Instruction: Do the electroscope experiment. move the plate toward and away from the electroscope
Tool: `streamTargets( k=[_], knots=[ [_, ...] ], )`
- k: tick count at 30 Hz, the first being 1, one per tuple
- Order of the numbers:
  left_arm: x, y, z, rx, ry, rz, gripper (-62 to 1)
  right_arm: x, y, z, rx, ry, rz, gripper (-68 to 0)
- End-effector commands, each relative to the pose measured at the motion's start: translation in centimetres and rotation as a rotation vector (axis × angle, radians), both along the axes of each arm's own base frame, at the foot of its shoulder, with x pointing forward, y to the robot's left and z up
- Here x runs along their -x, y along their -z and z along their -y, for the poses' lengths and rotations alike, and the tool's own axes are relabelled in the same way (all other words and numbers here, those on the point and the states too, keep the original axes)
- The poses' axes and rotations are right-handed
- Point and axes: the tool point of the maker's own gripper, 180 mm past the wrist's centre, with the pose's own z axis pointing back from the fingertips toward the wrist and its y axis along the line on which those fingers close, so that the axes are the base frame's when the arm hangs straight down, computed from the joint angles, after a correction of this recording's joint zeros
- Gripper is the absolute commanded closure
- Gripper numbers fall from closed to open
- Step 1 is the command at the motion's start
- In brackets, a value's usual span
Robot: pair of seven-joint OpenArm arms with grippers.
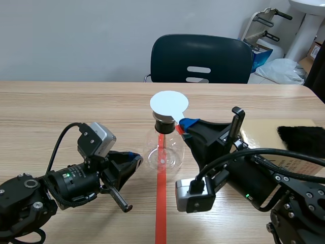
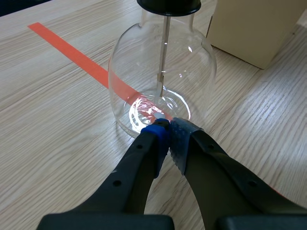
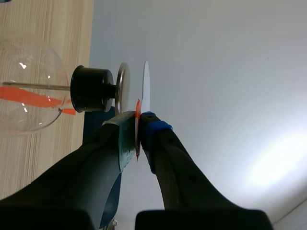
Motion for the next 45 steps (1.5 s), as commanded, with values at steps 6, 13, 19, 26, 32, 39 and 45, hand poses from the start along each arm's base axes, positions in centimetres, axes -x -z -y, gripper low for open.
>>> streamTargets(
  k=[6,13,19,26,32,39,45],
  knots=[
    [-0.3,-1.4,0.7,0.039,0.005,0.033,-3.6,-0.5,-1.5,-0.1,-0.007,-0.010,0.054,-0.7],
    [-0.3,-1.4,0.7,0.039,0.005,0.033,-3.6,-0.8,-1.5,0.2,-0.009,0.011,0.054,-0.7],
    [-0.3,-1.4,0.7,0.039,0.005,0.033,-3.6,-2.1,-1.6,1.7,-0.018,0.120,0.051,-0.7],
    [-0.3,-1.4,0.7,0.039,0.005,0.033,-3.6,-3.7,-2.0,3.9,-0.051,0.268,0.051,-0.7],
    [-0.3,-1.4,0.7,0.039,0.005,0.033,-3.6,-4.4,-2.1,5.2,-0.057,0.352,0.053,-0.7],
    [-0.3,-1.4,0.7,0.039,0.005,0.033,-3.6,-4.5,-2.1,5.4,-0.058,0.365,0.053,-0.7],
    [-0.3,-1.4,0.7,0.039,0.005,0.033,-3.6,-3.8,-2.0,4.2,-0.051,0.289,0.052,-0.7]
  ],
)
